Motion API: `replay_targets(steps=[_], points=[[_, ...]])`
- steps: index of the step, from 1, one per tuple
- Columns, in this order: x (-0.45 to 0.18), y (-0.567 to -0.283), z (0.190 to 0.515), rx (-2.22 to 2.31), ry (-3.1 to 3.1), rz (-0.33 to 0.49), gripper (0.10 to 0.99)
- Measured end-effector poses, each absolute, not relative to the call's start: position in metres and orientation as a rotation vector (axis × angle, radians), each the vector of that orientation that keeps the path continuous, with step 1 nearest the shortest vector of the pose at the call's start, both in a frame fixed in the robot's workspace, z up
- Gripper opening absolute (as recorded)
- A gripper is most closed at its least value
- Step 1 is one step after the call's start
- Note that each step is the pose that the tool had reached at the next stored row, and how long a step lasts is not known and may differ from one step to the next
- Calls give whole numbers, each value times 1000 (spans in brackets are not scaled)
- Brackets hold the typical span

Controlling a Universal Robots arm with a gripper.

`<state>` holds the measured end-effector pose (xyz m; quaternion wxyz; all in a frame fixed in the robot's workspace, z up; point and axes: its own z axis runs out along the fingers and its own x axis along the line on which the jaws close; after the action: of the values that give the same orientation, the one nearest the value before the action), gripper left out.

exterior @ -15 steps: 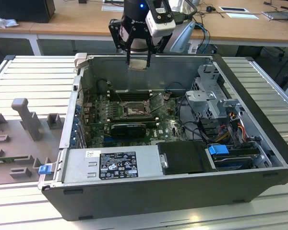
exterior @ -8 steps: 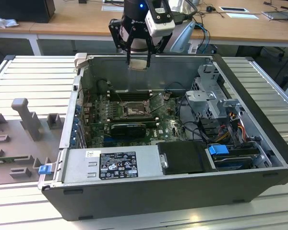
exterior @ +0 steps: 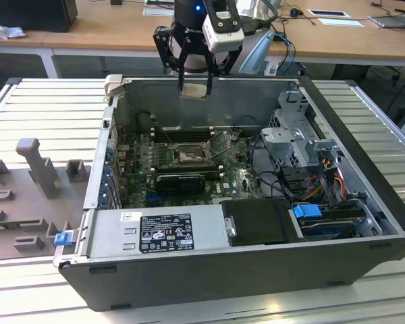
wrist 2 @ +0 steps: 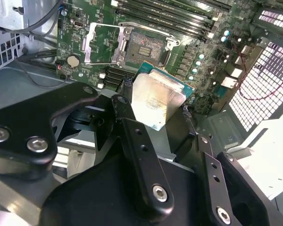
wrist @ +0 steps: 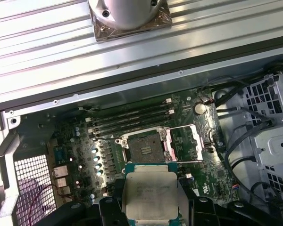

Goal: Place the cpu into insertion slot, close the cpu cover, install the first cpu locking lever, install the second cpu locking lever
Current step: 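Place the cpu into insertion slot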

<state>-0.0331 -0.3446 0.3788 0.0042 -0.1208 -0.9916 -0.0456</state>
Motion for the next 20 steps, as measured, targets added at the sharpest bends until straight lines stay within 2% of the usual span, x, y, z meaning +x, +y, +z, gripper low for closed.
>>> replay_targets(steps=[20], points=[[-33,-345,379,-488,-3095,-143,525]])
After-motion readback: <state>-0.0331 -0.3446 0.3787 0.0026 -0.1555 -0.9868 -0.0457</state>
